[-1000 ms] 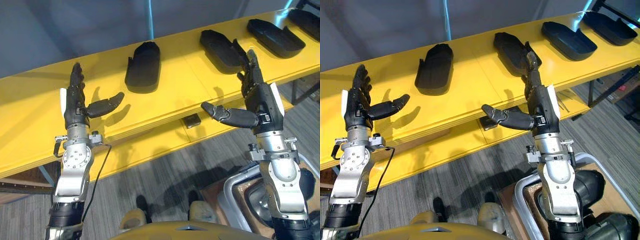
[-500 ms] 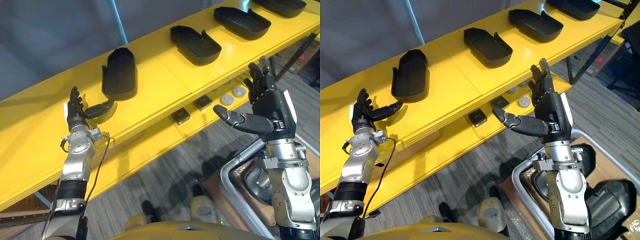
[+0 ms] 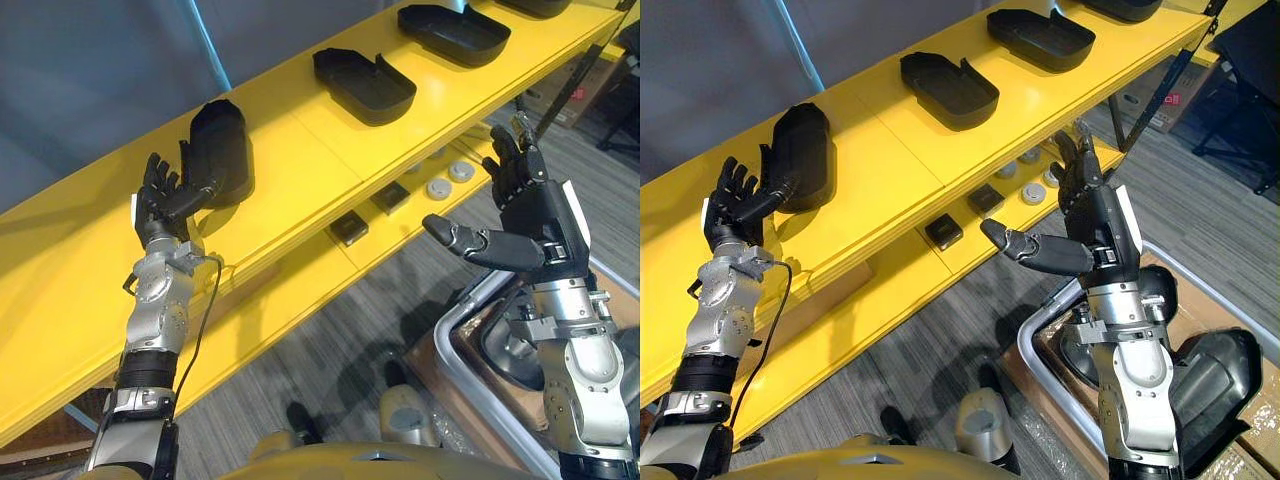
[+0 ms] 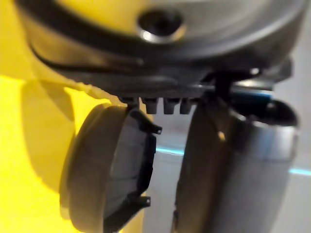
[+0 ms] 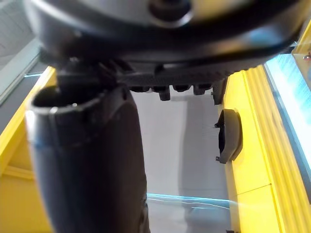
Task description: Walk over and take three plastic housings, then place them on the shelf
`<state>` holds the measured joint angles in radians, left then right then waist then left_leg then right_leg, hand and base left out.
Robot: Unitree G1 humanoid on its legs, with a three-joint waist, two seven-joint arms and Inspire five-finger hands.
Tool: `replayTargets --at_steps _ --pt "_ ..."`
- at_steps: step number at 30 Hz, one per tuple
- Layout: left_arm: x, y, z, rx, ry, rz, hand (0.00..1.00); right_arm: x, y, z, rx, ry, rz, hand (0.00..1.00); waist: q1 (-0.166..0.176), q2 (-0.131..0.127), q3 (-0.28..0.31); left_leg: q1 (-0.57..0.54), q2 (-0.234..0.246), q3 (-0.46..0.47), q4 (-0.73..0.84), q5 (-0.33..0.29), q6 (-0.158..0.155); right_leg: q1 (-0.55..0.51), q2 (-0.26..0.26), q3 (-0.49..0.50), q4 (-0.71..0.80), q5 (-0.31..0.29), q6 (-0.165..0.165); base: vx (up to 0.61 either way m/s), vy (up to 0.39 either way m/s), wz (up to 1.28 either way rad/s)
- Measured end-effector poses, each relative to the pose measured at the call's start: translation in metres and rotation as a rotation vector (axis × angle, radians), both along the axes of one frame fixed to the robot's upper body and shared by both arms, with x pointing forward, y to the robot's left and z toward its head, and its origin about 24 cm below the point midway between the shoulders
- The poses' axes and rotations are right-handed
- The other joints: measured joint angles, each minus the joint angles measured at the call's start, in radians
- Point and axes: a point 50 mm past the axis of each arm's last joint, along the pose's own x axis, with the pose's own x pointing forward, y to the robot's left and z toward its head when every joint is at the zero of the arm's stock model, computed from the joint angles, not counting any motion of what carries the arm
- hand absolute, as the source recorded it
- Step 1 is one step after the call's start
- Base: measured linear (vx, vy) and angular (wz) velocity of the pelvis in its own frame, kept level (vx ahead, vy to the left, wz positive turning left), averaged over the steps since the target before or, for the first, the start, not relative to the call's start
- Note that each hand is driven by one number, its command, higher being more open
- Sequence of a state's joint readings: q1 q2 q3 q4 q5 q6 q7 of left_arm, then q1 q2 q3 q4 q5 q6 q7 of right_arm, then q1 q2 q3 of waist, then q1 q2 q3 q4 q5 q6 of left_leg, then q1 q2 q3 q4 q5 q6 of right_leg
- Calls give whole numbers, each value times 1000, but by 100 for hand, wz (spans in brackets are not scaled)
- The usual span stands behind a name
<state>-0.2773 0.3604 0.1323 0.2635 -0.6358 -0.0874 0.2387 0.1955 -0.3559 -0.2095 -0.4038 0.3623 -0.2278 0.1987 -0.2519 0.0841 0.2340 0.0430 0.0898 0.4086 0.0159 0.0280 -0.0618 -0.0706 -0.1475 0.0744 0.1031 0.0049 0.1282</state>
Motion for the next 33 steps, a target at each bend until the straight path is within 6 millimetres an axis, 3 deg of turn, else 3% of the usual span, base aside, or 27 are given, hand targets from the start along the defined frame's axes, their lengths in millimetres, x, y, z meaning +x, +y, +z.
replayTargets --at_steps 8,14,24,33 --pt "0 -4 1 -49 -21 -14 100 0 5 -3 3 13 25 100 3 -6 22 -7 10 3 48 -29 -2 10 1 5 -1 0 0 -1 -1 -2" --pt "-8 -26 15 -116 -116 -108 100 1 12 -8 37 25 29 100 8 -9 33 -31 18 -5 90 -52 -1 11 1 0 -4 4 3 3 -1 3" --pt "-20 -52 17 -204 -152 -266 100 -1 13 -12 71 39 -4 100 30 -18 42 -34 25 -19 115 -68 -3 32 2 -14 -20 5 4 0 0 2" --pt "-20 -57 19 -244 -163 -290 100 -1 16 -14 58 42 -12 100 31 -21 45 -36 25 -21 123 -75 -2 37 0 -17 -24 5 4 0 0 0"
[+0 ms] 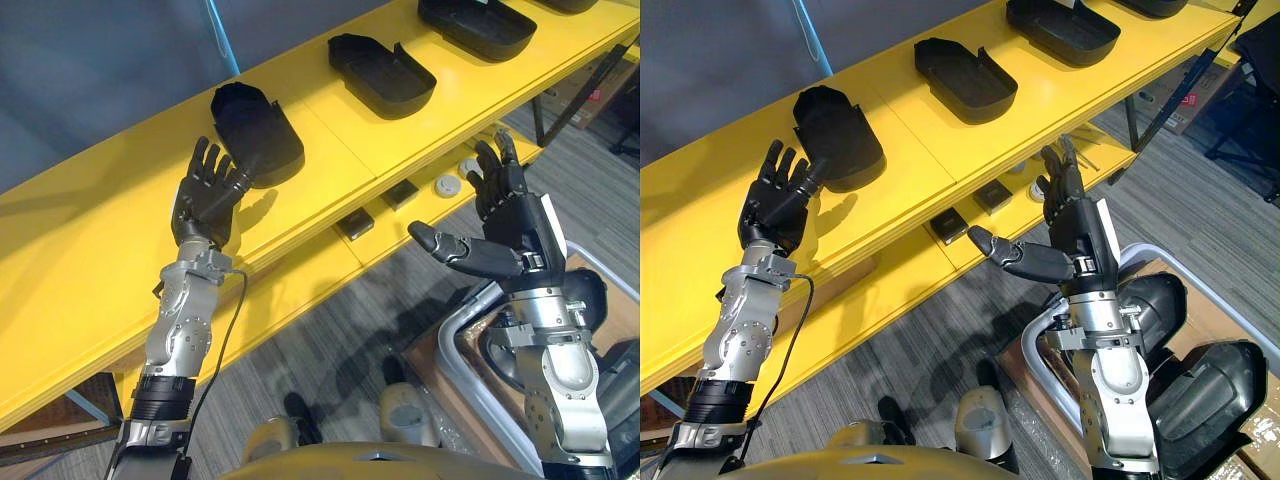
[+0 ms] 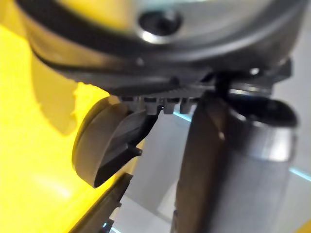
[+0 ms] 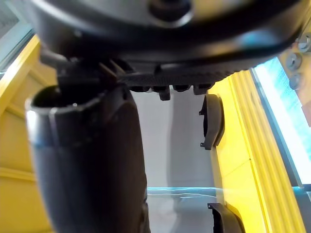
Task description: Walk over and take three plastic housings, then place them on the shelf
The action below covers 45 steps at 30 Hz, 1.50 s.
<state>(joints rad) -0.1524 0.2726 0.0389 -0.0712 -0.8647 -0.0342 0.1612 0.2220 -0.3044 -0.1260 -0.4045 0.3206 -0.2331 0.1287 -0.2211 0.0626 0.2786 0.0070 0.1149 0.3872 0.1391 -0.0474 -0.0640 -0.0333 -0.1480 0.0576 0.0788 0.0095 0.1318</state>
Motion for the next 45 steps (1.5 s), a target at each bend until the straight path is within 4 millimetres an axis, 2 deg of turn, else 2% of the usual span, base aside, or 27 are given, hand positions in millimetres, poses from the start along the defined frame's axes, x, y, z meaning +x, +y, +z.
replayTargets --at_steps 15,18,22,25,28,29,33,37,42,45 --pt "-1 -2 -2 0 -2 -25 100 0 0 0 1 0 -2 100 0 0 0 1 0 0 0 0 0 2 0 0 0 0 0 0 0 0" --pt "-1 -1 -2 31 17 13 100 0 0 0 1 0 -3 100 0 0 0 2 0 0 -1 0 0 2 0 -1 -1 0 0 0 0 0" --pt "-3 13 -3 197 83 230 100 0 0 0 2 1 -3 100 0 -1 -1 2 0 -3 -2 0 0 5 0 -4 -2 0 0 0 0 1" --pt "-9 35 5 316 81 457 100 -1 2 -3 15 8 -9 100 5 -3 -5 4 0 -20 -4 2 0 22 0 -24 -12 0 0 1 -2 16" --pt "-26 44 19 308 -12 631 100 -1 11 -7 82 14 -30 100 33 -4 -10 3 -2 -51 -8 8 0 47 -2 -56 -29 0 0 7 -10 25" --pt "-32 43 20 289 -36 642 100 0 14 -9 100 18 -33 100 37 -5 -13 3 -3 -59 -10 10 0 53 -2 -64 -31 0 0 18 -13 33" --pt "-72 19 20 190 -145 626 100 5 29 -28 239 87 -94 100 100 -14 -60 8 -13 -108 -28 20 1 88 -8 -120 -55 -1 -1 17 -13 35" --pt "-94 15 8 229 -124 621 100 7 31 -44 311 151 -166 100 138 -27 -82 21 -24 -126 -42 27 1 113 -17 -142 -66 -2 -2 -14 1 17" --pt "-109 6 2 266 -121 506 100 -2 25 -55 315 195 -276 100 142 -61 -102 32 -34 -119 -70 34 2 107 -27 -146 -66 -4 -4 -49 14 -1" --pt "-112 -5 0 260 -134 429 100 -11 22 -64 357 236 -366 100 146 -84 -124 40 -27 -80 -72 29 -4 85 -20 -106 -64 -5 -7 -26 9 -34"
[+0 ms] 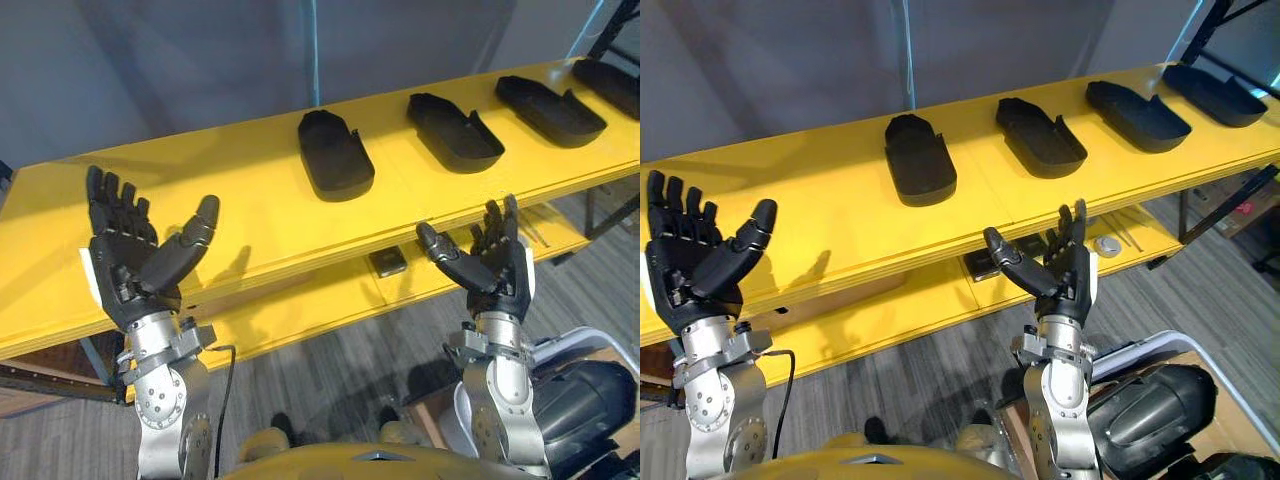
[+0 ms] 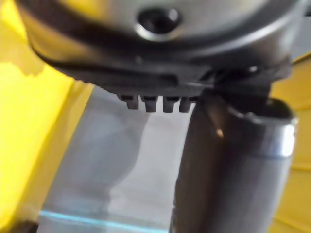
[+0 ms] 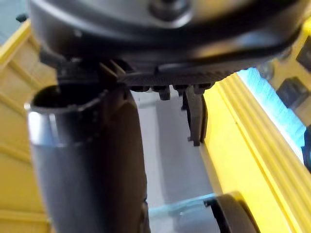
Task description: Walk over and take three plastic housings, then place them on the shelf
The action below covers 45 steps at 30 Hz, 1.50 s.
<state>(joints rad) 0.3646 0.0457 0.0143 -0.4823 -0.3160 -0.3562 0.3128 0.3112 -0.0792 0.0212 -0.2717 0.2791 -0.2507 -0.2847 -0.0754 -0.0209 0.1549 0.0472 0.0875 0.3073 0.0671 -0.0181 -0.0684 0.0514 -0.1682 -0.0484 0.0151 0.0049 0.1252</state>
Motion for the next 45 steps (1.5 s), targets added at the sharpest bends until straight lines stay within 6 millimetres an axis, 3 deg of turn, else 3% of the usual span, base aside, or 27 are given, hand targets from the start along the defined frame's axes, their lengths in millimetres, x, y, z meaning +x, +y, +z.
replayTargets --at_steps 4,6,9,14,16,18,20,21,22,25,28,30,31,32,33,35,36,37,38,39,40,41,43,44,45 --pt "1 -5 1 -10 -15 -9 100 -9 -2 -8 12 45 -22 100 -12 -4 -4 24 36 114 67 -51 -9 -20 26 112 -9 28 1 0 14 -96" --pt "2 -7 1 -30 -12 14 100 -14 -7 -10 1 53 -26 100 -28 7 -11 31 87 187 163 -121 -25 -20 54 171 -31 44 -9 15 2 -110" --pt "9 -10 8 -40 -39 56 100 -15 -12 -7 14 20 -17 100 -45 22 -18 26 142 217 264 -185 -34 -36 79 178 -47 68 -21 1 -15 -89" --pt "14 -5 15 -80 -78 119 100 -11 -13 0 -3 -47 69 100 -34 43 -16 -10 145 35 326 -225 -10 -70 97 187 -79 114 -34 -12 -26 -74" --pt "11 4 13 -92 -69 185 100 5 -2 4 -24 -80 182 100 -7 55 -11 -46 128 -168 401 -243 22 -71 121 228 -88 122 -57 11 33 -67" --pt "5 12 12 -84 -59 225 100 18 5 14 -58 -128 256 100 19 72 -13 -72 115 -232 415 -269 49 -97 127 241 -88 122 -57 -39 93 -42" --pt "4 15 11 -91 -59 233 100 25 5 22 -84 -161 275 100 27 94 -14 -76 113 -239 378 -298 38 -122 127 228 -82 126 -56 -40 122 14" --pt "3 17 12 -102 -76 223 100 28 4 26 -84 -174 272 100 32 100 -8 -77 104 -245 343 -310 15 -147 117 218 -63 137 -42 -43 162 24" --pt "2 18 14 -109 -104 206 100 30 4 25 -44 -167 265 100 52 99 7 -78 91 -249 340 -306 4 -164 108 218 -32 141 -33 -39 138 18" --pt "-1 18 22 -90 -192 177 100 27 2 12 13 -105 241 100 52 99 38 -62 69 -273 358 -312 -7 -176 98 208 53 129 -16 -31 107 -2" --pt "-4 11 43 -40 -317 94 100 12 1 -7 91 -38 174 100 45 83 91 1 46 -245 376 -341 -9 -171 93 244 127 132 -13 -110 145 -53" --pt "-5 3 50 -3 -345 26 100 -7 4 -20 149 8 177 100 40 50 113 15 37 -189 423 -366 15 -165 69 197 115 180 20 -231 131 -78" --pt "-4 2 51 3 -346 14 100 -10 6 -23 150 18 190 100 36 43 118 12 37 -170 425 -365 23 -165 67 188 84 223 23 -314 83 -75" --pt "-3 1 50 6 -336 5 100 -12 8 -25 148 28 214 100 26 58 125 -5 57 -141 416 -352 46 -178 70 156 105 221 10 -348 78 -49" --pt "0 1 48 8 -316 -3 100 -12 10 -25 145 27 233 100 19 57 124 -12 62 -132 384 -321 49 -193 58 96 216 129 -31 -315 82 -41" --pt "3 2 45 12 -296 -4 100 -8 15 -21 140 5 263 100 31 55 123 -14 64 -119 329 -272 49 -191 18 45 318 50 -30 -170 18 -23" --pt "6 6 45 21 -286 3 100 2 21 -14 130 -35 287 100 47 53 122 -32 70 -111 292 -227 43 -183 -39 0 403 -6 -59 -161 -102 -22" --pt "6 7 45 22 -277 9 100 11 26 -11 130 -59 306 100 54 49 119 -45 80 -110 277 -207 33 -173 -72 -23 441 -21 -79 -149 -150 -20" --pt "6 9 44 22 -271 13 100 17 31 -9 128 -69 318 100 60 45 117 -51 89 -107 269 -193 24 -163 -94 -39 460 -27 -90 -107 -226 -28" --pt "7 12 42 5 -253 4 100 29 42 -7 132 -72 337 100 81 48 118 -54 119 -98 254 -166 -12 -120 -154 -79 487 -27 -100 -66 -224 -27" --pt "8 13 41 5 -246 4 100 33 47 -8 135 -68 347 100 87 35 111 -57 130 -96 254 -158 -25 -99 -176 -93 485 0 -111 -74 -331 -32" --pt "10 13 37 -10 -235 -16 100 36 54 -10 138 -51 356 100 98 31 105 -62 147 -101 245 -136 -55 -77 -165 -106 459 16 -96 -77 -352 -14" --pt "15 1 26 -95 -204 -113 100 33 52 -14 120 -20 320 100 98 66 81 -49 189 -100 134 -56 -71 -104 -117 -145 448 8 -98 -68 -326 -7" --pt "16 -3 24 -127 -207 -150 100 32 50 -16 121 -9 304 100 97 70 79 -42 200 -95 112 -40 -82 -108 -104 -140 444 0 -90 -46 -235 -23" --pt "18 -11 23 -190 -223 -228 100 27 45 -24 127 29 270 100 97 64 78 -36 212 -77 98 -26 -102 -115 -85 -140 428 -30 -50 -54 -228 -56"
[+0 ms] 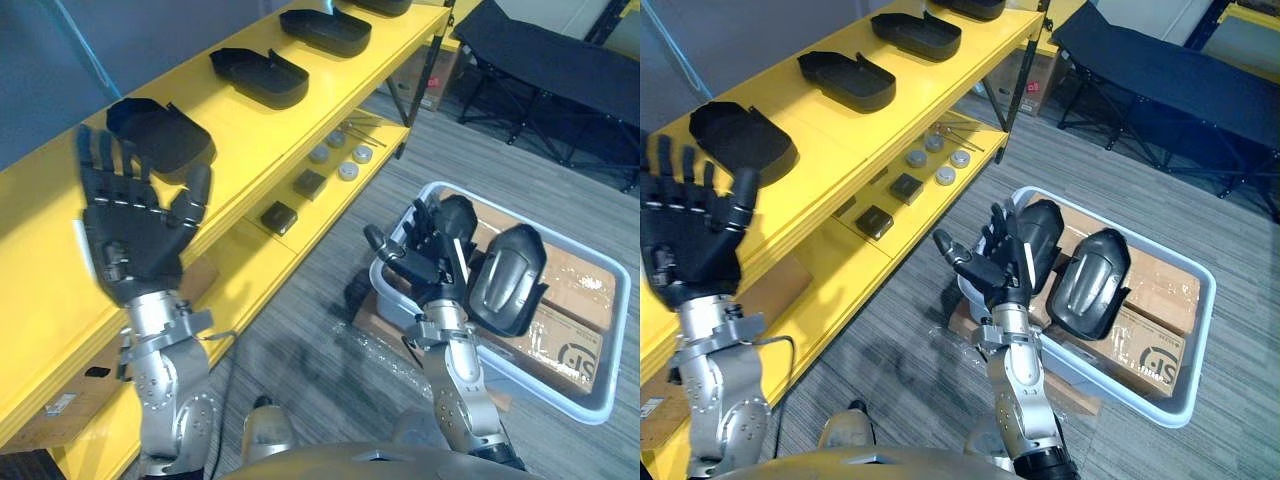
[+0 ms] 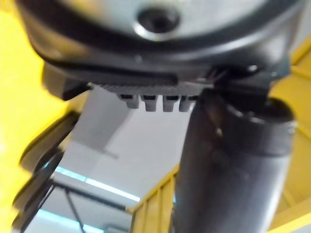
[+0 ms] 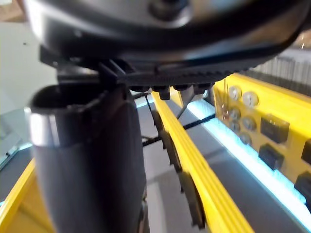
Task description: Walk over and take three plastic housings, then place them on the shelf
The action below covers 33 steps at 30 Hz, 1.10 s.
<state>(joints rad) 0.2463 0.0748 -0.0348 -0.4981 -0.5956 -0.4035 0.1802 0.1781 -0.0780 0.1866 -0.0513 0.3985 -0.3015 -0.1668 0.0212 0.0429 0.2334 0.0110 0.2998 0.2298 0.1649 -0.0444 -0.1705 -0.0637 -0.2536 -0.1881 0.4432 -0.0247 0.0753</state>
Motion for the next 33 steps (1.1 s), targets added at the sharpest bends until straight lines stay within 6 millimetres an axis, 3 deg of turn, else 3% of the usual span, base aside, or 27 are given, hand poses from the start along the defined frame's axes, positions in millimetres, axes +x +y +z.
replayTargets --at_steps 1,4,6,8,9,12,15,18,23,27,29,31,32,33 --pt "1 -7 -3 -40 -8 -67 100 -4 -2 -5 8 25 -17 100 1 -18 -1 -2 13 29 9 1 -8 -1 8 -3 -27 -39 42 -60 -219 -67" --pt "5 -22 -14 -76 25 -133 100 -19 -6 -17 23 75 -14 100 -13 -52 -1 -11 37 75 34 5 -21 10 15 -75 -92 -124 87 -47 -236 -60" --pt "11 -40 -29 -121 94 -195 100 -27 -16 -22 -23 99 -7 100 -67 -19 19 -37 83 50 64 12 -10 14 67 -94 -113 -124 67 -106 -242 -22" --pt "12 -56 -40 -128 154 -266 100 -31 -27 -24 -70 112 -20 100 -79 -11 24 -36 94 32 97 16 49 -4 97 -42 -130 -115 37 -115 -117 -72" --pt "11 -62 -42 -124 158 -299 100 -34 -35 -23 -80 118 -41 100 -79 -5 25 -37 86 18 132 -25 77 -4 109 -8 -157 -104 20 -71 -18 -82" --pt "10 -65 -36 -97 113 -339 100 -45 -52 -21 -41 122 -98 100 -79 14 18 -16 -7 -63 144 -149 95 -26 111 62 -179 -77 25 -21 87 -76" --pt "12 -64 -30 -76 85 -349 100 -45 -53 -21 -71 126 -98 100 -77 15 14 6 -60 -31 107 -149 77 -66 77 117 -180 -32 68 -9 142 -54" --pt "13 -66 -30 -71 83 -364 100 -44 -42 -22 -103 134 -89 100 -75 11 14 19 -89 -2 91 -147 67 -59 58 133 -245 26 81 -8 144 -38" --pt "17 -82 -23 -28 55 -471 100 -44 -41 -25 -102 185 -196 100 -55 -22 12 0 -98 12 118 -168 37 -40 55 141 -347 98 88 -39 87 -19" --pt "17 -92 -25 41 93 -536 100 -45 -53 -25 -96 208 -317 100 -53 -59 20 -38 -93 14 241 -250 42 -40 70 209 -411 163 86 -72 127 -48" --pt "16 -91 -28 65 109 -540 100 -47 -55 -26 -95 215 -327 100 -50 -71 26 -39 -86 27 293 -300 52 -45 83 235 -411 178 76 -129 175 -80" --pt "15 -86 -30 134 124 -523 100 -47 -52 -26 -64 215 -316 100 -45 -97 38 -39 -85 39 357 -351 75 -62 103 239 -409 213 36 -187 147 -100" --pt "15 -82 -31 178 136 -502 100 -45 -49 -26 -38 209 -302 100 -33 -112 41 -39 -83 61 366 -358 88 -79 115 231 -422 243 -8 -215 74 -129" --pt "15 -76 -36 223 174 -469 100 -45 -46 -27 -18 204 -285 100 -26 -121 46 -53 -52 112 370 -358 97 -94 121 159 -451 180 -96 -203 49 -114"
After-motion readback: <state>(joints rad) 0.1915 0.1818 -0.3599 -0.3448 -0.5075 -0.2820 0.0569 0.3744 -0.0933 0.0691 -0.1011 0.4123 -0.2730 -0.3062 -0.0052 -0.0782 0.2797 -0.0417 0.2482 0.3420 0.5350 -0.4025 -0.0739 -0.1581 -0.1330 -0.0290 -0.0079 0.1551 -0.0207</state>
